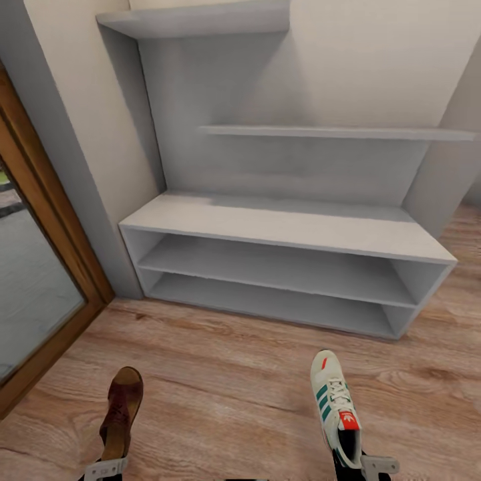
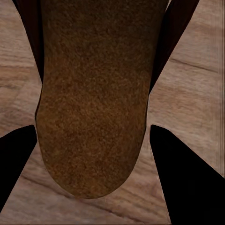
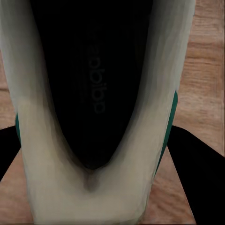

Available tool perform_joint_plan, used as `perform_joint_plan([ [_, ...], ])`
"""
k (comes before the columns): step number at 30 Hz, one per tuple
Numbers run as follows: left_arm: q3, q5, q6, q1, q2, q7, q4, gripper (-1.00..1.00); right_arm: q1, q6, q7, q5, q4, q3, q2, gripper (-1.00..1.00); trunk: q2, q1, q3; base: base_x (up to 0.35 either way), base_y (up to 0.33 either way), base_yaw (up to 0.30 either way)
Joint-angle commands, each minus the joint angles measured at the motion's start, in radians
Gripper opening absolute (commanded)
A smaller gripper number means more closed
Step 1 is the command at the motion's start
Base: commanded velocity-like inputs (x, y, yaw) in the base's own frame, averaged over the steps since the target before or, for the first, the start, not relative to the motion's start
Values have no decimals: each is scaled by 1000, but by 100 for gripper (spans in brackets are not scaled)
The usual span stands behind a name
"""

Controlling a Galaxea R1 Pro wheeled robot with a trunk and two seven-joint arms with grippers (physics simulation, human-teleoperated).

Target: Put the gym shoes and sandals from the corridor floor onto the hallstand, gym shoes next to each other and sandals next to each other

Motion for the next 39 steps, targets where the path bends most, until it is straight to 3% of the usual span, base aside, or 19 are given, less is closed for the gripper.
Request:
perform_joint_plan([
  [1, 8, -5, -4, -1, 0, -8, 0, -100, -1, -3, 5, 0, 1, -5, 0, -100, 0, 0, -1, 0, 0, -265],
  [30, 9, 1, -4, -1, 0, -8, 0, -100, -1, -4, 3, -3, 1, -6, 0, -100, 0, 0, 15, 0, 0, -268],
  [39, 8, 0, -3, -1, 0, -8, 0, -100, -1, -4, 4, -2, -1, -7, -1, -100, 0, 0, 16, 0, 0, -49],
])
